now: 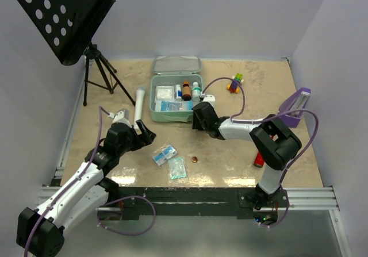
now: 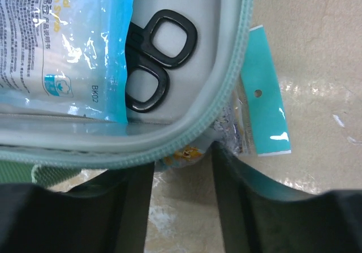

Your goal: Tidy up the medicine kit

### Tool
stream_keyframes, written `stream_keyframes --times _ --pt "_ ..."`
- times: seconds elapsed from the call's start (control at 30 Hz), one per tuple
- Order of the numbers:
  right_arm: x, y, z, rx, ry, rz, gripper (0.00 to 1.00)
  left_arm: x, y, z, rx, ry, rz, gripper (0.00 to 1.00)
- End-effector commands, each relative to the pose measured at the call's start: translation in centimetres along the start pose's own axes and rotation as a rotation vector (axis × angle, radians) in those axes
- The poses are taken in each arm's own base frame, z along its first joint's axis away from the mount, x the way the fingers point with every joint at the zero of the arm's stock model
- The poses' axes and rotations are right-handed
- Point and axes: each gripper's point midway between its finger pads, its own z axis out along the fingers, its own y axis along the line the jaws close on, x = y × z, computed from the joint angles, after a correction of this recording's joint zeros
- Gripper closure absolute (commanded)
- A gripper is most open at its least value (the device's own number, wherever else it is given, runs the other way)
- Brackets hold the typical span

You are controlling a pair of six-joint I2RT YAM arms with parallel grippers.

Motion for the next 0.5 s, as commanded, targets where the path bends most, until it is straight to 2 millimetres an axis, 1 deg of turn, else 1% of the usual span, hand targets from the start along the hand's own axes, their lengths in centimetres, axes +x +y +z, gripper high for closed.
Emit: stream_keyframes --times 0.0,0.1,0.27,0.3,0.47 --pt "1.8 -0.2 1.2 0.027 0.043 0.025 0.63 -0.5 -0.4 0.1 0.014 -0.019 -0.017 0.1" --pt "2.6 -0.7 0.9 0.033 0.058 0.04 0.8 -0.5 -0.4 0.1 0.015 -0.02 -0.017 0.1" --pt "1.9 -0.9 -0.9 0.018 0.042 0.065 0.98 -0.4 -0.2 0.2 0.012 -0.019 -0.02 0.1" --pt "1.9 -0.9 -1.2 0.013 0.042 0.069 1.0 -0.3 -0.2 0.2 0.012 -0.017 -0.018 0.1" --pt "1.6 -0.7 -3.2 -0.023 0.046 0.063 1.0 -0.4 -0.4 0.3 0.019 -0.017 -0.023 0.1"
